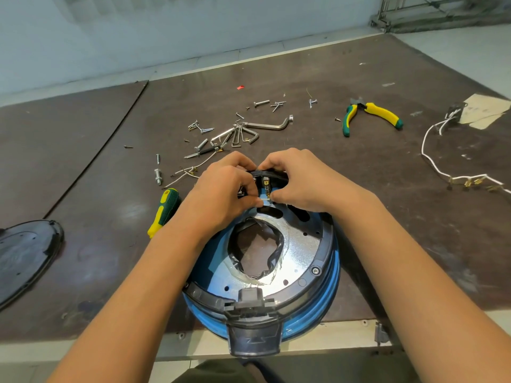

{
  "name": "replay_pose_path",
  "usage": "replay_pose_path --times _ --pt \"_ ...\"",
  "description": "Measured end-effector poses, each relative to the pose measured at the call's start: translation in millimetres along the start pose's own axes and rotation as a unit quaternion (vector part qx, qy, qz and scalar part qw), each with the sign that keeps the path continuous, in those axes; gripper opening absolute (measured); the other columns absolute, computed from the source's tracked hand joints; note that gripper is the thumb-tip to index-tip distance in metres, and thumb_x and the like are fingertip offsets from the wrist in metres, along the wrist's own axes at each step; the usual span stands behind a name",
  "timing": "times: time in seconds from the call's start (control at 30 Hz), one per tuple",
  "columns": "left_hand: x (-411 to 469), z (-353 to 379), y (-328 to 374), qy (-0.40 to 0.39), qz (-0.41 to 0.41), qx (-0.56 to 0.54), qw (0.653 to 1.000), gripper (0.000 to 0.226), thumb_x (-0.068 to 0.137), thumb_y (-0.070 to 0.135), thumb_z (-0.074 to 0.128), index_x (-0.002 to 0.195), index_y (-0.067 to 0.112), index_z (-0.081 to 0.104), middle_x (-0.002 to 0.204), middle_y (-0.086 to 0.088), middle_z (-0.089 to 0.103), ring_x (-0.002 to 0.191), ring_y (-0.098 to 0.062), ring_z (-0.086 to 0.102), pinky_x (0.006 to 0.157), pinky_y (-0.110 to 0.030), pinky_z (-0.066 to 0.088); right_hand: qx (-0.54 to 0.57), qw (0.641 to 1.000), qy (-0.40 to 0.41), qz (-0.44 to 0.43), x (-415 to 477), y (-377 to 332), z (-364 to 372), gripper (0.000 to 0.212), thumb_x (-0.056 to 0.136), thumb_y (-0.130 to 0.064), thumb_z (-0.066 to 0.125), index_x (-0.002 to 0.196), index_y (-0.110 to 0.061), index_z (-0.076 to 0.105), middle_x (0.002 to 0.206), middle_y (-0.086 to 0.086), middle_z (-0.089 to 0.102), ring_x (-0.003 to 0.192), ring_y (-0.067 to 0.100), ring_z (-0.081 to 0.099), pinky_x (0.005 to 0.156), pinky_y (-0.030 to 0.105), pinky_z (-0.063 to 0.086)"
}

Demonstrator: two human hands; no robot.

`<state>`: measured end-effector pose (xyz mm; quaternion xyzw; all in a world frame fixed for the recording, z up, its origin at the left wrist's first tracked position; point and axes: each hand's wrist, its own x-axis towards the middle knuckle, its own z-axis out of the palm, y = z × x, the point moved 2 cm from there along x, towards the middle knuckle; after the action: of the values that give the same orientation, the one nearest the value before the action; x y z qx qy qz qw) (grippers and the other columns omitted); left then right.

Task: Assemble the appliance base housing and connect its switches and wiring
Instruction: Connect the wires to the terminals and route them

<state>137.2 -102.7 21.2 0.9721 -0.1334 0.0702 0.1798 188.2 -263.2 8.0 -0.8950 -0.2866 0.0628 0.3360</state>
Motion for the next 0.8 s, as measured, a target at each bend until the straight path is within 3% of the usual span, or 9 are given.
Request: replay_pose_path --times 0.17,0.3,0.4,0.47,0.63,0.8 --pt "0.0 -0.8 -0.6 0.003 -0.002 -0.002 1.000 0.014 0.072 0.021 0.086 0.078 0.019 0.074 0.120 0.002 0.057 0.103 -0.018 0.059 0.089 -0.045 0.052 -0.005 1.000 -0.007 0.003 2.7 1.0 -1.0 0.053 0.075 -0.016 0.078 0.125 -0.027 0.065 0.115 -0.001 0.067 0.110 0.018 0.059 0.092 0.037 0.052" --pt "0.8 -0.2 -1.1 0.036 -0.015 -0.032 0.999 0.049 0.066 0.021 0.090 0.098 0.023 0.053 0.106 0.004 0.061 0.095 -0.018 0.061 0.083 -0.045 0.054 0.006 1.000 -0.010 0.003 4.1 1.5 -1.7 0.048 0.073 -0.014 0.079 0.117 -0.029 0.067 0.104 -0.007 0.070 0.098 0.013 0.063 0.082 0.029 0.052" --pt "1.1 1.9 -2.9 0.030 -0.029 -0.052 0.998 0.075 0.066 0.021 0.091 0.122 0.025 0.042 0.117 0.003 0.065 0.107 -0.018 0.063 0.093 -0.043 0.054 0.020 1.000 -0.017 0.000 3.9 2.4 -1.6 0.048 0.072 -0.012 0.079 0.114 -0.031 0.066 0.100 -0.010 0.071 0.090 0.006 0.065 0.072 0.021 0.049" --pt "1.5 3.5 -3.7 0.023 -0.029 -0.053 0.998 0.085 0.067 0.020 0.090 0.133 0.026 0.037 0.120 0.003 0.066 0.111 -0.018 0.063 0.097 -0.041 0.052 0.032 0.999 -0.017 0.000 3.6 3.5 -1.6 0.049 0.074 -0.012 0.080 0.115 -0.032 0.063 0.106 -0.009 0.070 0.095 0.007 0.065 0.076 0.022 0.050" --pt "1.5 5.3 -4.1 0.012 -0.034 -0.051 0.998 0.090 0.071 0.021 0.088 0.142 0.027 0.033 0.128 0.003 0.064 0.117 -0.020 0.061 0.100 -0.046 0.050 0.031 0.999 -0.016 -0.004 3.5 2.7 -1.9 0.047 0.076 -0.012 0.080 0.108 -0.038 0.056 0.106 -0.008 0.070 0.089 0.002 0.064 0.066 0.017 0.045" --pt "2.2 5.0 -5.2 0.008 -0.032 -0.052 0.998 0.091 0.073 0.019 0.086 0.145 0.024 0.032 0.127 0.004 0.065 0.115 -0.020 0.061 0.100 -0.044 0.049 0.026 1.000 -0.007 -0.007 2.9 2.2 -1.5 0.042 0.074 -0.012 0.080 0.101 -0.036 0.059 0.099 -0.006 0.072 0.078 0.003 0.065 0.066 0.024 0.052"
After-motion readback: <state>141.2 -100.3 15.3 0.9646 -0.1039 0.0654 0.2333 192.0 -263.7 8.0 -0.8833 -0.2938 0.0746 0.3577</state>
